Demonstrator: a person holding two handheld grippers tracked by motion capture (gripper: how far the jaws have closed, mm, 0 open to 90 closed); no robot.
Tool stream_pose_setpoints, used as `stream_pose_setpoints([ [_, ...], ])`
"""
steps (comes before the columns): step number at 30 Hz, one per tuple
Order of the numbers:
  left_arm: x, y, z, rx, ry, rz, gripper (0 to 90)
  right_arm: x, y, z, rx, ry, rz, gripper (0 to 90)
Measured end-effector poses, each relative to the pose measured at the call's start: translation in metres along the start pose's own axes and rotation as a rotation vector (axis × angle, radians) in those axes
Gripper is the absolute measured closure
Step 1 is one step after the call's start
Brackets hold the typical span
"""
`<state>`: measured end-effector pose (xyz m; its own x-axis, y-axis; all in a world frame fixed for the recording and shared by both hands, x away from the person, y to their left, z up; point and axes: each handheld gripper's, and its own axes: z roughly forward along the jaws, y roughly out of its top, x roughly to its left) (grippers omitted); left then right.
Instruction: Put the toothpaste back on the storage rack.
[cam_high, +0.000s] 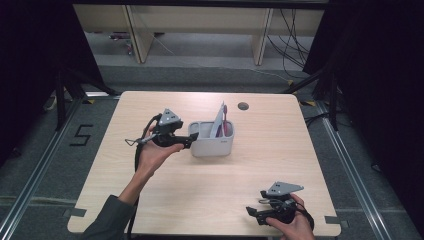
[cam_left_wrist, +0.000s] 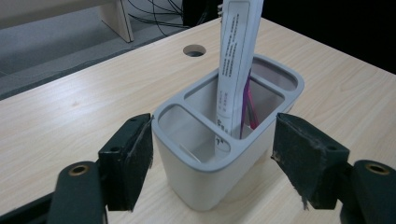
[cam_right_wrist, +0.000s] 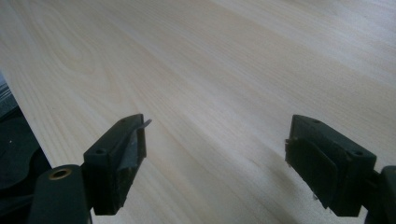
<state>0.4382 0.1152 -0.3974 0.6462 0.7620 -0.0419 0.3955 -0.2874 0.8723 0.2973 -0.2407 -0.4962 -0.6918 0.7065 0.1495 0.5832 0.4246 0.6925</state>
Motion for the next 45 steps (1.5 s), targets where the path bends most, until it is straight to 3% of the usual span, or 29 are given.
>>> stream_pose_setpoints([
  [3,0.003,-0.004,-0.002,0.010,-0.010,0.007,27.0,0.000,0.000,0.000,0.000,-0.001,-0.001,20.9],
  [7,0.001,-0.009,-0.005,-0.008,-0.037,-0.028,24.5,0.000,0.000,0.001,-0.001,0.009,0.002,20.9],
  [11,0.001,-0.013,-0.010,0.003,-0.040,-0.015,23.3,-0.002,0.000,0.000,-0.010,-0.006,-0.020,20.9],
  [12,0.002,-0.014,-0.011,0.008,-0.044,-0.004,23.2,0.000,0.000,0.000,-0.008,-0.003,0.001,20.9],
  [16,0.000,-0.019,-0.016,-0.001,-0.037,-0.015,22.6,0.000,0.000,0.000,-0.008,-0.003,0.000,20.9],
  [26,-0.004,-0.027,-0.022,0.009,-0.039,0.009,22.3,-0.001,0.000,0.000,-0.008,-0.004,0.002,20.8],
  [30,-0.006,-0.031,-0.026,0.011,-0.056,0.014,22.2,-0.001,0.000,0.000,-0.010,-0.004,0.000,20.9],
  [31,-0.007,-0.032,-0.025,-0.003,-0.065,-0.001,22.2,-0.001,0.000,0.000,-0.011,-0.003,0.001,20.8],
  [37,-0.010,-0.037,-0.030,0.000,-0.061,0.012,22.1,-0.001,0.000,0.000,-0.004,-0.001,0.007,20.8],
  [38,-0.009,-0.039,-0.031,0.012,-0.060,0.031,22.1,-0.001,0.000,0.000,-0.005,-0.002,0.008,20.8],
  [39,-0.010,-0.040,-0.031,-0.001,-0.061,0.013,22.0,-0.001,0.000,0.000,-0.005,-0.001,0.010,20.8],
  [42,-0.011,-0.044,-0.032,0.004,-0.060,0.016,22.0,0.001,0.000,-0.001,-0.001,0.000,0.028,20.8],
  [43,-0.011,-0.046,-0.032,0.004,-0.064,0.015,21.9,-0.001,0.000,-0.001,-0.008,-0.004,0.000,20.8],
  [45,-0.011,-0.049,-0.032,0.004,-0.074,0.008,21.9,-0.001,0.000,0.000,-0.010,-0.003,0.002,20.8],
])
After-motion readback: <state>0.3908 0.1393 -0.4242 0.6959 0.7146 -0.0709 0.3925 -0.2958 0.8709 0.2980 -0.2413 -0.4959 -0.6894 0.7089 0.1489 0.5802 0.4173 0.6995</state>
